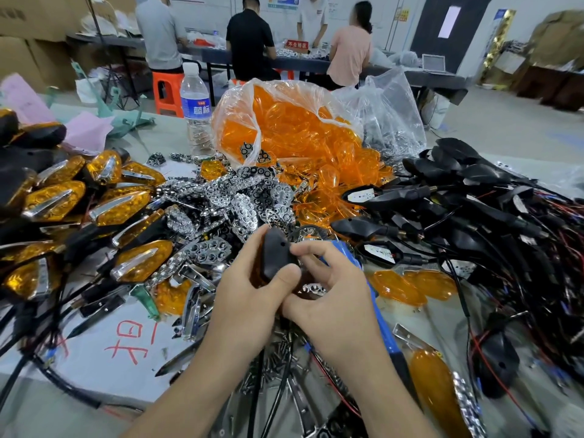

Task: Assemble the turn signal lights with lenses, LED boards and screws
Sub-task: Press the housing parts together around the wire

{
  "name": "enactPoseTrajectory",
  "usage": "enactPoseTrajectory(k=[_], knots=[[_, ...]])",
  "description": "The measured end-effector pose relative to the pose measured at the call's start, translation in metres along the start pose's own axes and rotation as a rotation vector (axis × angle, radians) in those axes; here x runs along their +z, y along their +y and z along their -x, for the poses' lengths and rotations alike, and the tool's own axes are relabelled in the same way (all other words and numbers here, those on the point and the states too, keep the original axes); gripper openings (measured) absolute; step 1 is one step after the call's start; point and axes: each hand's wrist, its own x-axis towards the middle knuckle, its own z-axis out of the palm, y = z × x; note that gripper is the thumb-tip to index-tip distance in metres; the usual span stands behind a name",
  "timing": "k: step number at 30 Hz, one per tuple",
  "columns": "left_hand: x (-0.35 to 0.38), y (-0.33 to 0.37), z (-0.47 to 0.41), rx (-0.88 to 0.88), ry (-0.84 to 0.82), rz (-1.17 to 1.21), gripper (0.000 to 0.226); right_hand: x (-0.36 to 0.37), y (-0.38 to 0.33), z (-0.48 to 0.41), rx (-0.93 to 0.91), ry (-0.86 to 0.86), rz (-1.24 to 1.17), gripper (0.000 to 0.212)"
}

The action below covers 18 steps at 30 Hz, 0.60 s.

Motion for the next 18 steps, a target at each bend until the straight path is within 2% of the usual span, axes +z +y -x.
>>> enactPoseTrajectory(k=[3, 6, 7, 12, 15, 18], knots=[[-0.005, -0.005, -0.003, 0.025, 0.016, 0.007, 0.050, -0.008, -0.007, -0.003, 0.059, -0.086, -0.010, 0.052], [-0.006, -0.008, -0.006, -0.021, 0.025, -0.011, 0.050, -0.022, -0.012, -0.005, 0.079, 0.013, 0.273, 0.033], [-0.007, -0.007, -0.006, -0.060, 0.050, -0.001, 0.053, -0.026, -0.013, -0.005, 0.088, -0.005, 0.393, 0.030], [-0.022, 0.000, -0.009, -0.155, 0.132, 0.071, 0.055, -0.031, -0.021, 0.000, 0.155, -0.344, 0.698, 0.018], [-0.025, 0.006, -0.009, -0.167, 0.141, 0.096, 0.054, -0.019, -0.016, 0.002, 0.163, -0.404, 0.862, 0.021], [-0.023, 0.004, -0.010, -0.171, 0.140, 0.127, 0.055, -0.006, -0.010, 0.004, 0.172, -0.375, 0.892, 0.028]])
